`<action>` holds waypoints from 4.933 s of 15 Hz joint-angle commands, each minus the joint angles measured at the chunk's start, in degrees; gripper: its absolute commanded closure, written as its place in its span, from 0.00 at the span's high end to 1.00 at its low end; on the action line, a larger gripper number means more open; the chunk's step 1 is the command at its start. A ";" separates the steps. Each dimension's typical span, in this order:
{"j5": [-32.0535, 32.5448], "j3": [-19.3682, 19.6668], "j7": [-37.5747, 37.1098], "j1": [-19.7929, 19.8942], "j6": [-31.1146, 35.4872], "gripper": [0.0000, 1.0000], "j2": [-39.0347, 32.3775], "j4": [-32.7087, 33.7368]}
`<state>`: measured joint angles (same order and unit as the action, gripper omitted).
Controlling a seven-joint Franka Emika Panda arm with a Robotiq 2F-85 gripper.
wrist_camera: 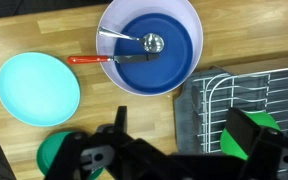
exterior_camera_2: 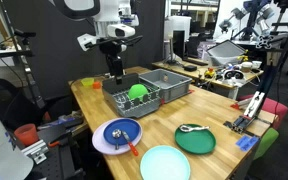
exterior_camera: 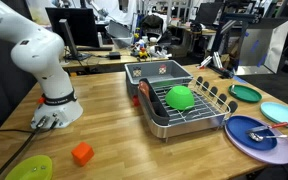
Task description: Pick up the silver spoon from the green plate and put it on the light blue plate.
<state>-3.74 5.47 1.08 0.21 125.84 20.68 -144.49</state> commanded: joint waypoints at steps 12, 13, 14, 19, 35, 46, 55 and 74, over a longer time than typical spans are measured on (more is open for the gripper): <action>-0.32 -0.76 0.26 0.80 -0.13 1.00 -0.03 0.08; -0.29 -0.89 -0.67 0.99 0.18 1.00 -0.87 0.61; -0.74 -0.86 -1.60 1.11 1.02 1.00 -1.71 1.06; -0.87 -1.17 -8.23 2.06 7.44 1.00 -7.29 4.42; -6.09 1.54 -20.75 4.67 13.40 1.00 -31.34 19.12; -8.30 1.34 -21.17 5.30 11.80 1.00 -34.03 21.94; -13.76 2.49 -24.27 8.17 10.22 1.00 -47.44 36.18; -18.15 2.45 -29.58 12.75 3.95 1.00 -69.41 61.81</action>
<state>-21.97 7.96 -28.49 12.84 129.97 -48.58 -82.98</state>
